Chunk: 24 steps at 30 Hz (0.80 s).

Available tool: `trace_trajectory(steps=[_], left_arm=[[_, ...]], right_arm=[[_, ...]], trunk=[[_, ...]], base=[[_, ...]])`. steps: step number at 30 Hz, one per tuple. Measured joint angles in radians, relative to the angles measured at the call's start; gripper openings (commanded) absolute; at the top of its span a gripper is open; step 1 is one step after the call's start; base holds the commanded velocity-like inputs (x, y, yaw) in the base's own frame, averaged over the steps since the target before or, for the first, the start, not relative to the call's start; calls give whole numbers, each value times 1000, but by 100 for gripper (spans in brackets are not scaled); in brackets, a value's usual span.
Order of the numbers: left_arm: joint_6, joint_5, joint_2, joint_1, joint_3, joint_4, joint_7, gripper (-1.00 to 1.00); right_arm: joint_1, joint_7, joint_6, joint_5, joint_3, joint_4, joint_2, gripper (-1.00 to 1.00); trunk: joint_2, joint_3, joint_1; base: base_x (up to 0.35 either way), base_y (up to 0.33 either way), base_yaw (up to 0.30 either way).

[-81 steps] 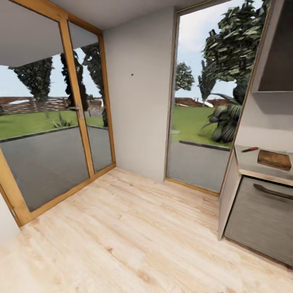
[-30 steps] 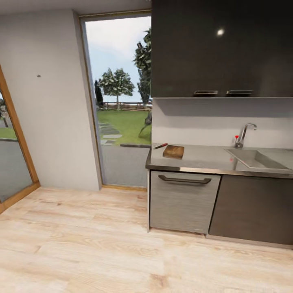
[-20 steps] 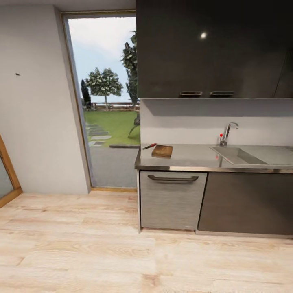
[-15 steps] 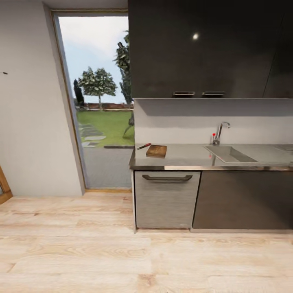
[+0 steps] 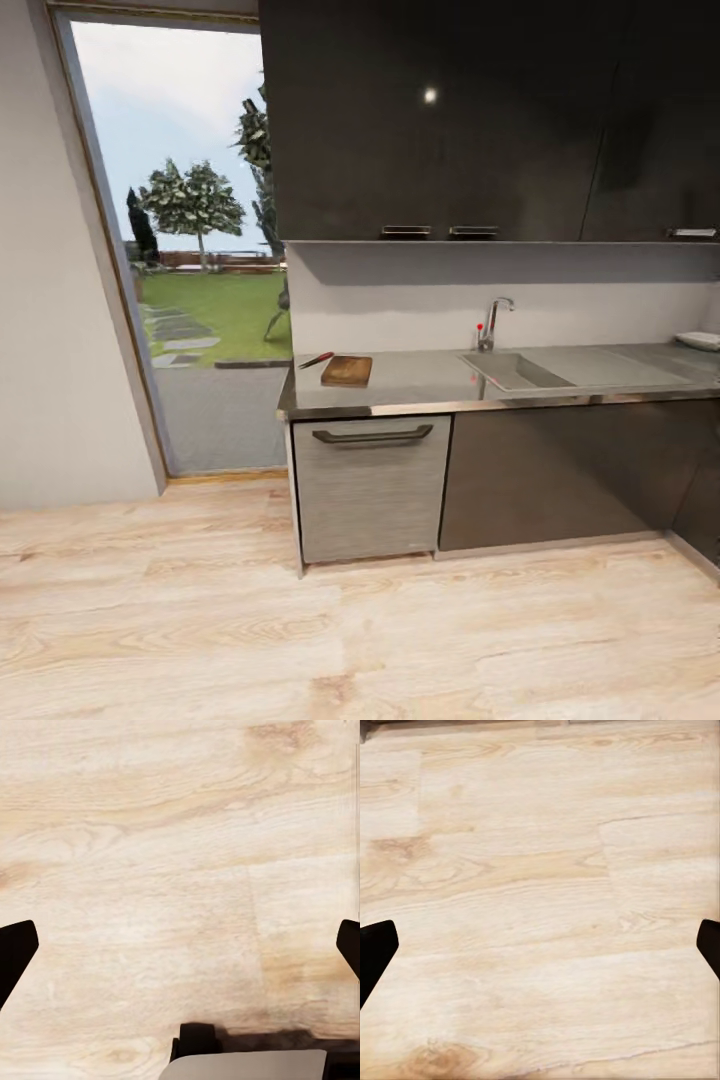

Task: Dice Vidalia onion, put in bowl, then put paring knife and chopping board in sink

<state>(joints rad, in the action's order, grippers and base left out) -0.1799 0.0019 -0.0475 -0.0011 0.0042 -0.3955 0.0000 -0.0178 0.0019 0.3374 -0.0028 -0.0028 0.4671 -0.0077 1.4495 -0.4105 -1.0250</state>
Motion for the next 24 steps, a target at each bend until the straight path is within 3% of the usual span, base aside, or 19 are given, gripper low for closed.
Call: trace_trajectory(steps=[13, 24], left_arm=[[-53, 3, -2, 0, 1, 13, 0, 100], [-54, 5, -3, 0, 3, 14, 0, 100]], right_arm=[[0, -2, -1, 0, 0, 0, 0, 100], [0, -2, -1, 0, 0, 0, 0, 100]], trunk=[[0, -6, 0], [0, -23, 0]], base=[[76, -63, -15], [199, -217, 0]])
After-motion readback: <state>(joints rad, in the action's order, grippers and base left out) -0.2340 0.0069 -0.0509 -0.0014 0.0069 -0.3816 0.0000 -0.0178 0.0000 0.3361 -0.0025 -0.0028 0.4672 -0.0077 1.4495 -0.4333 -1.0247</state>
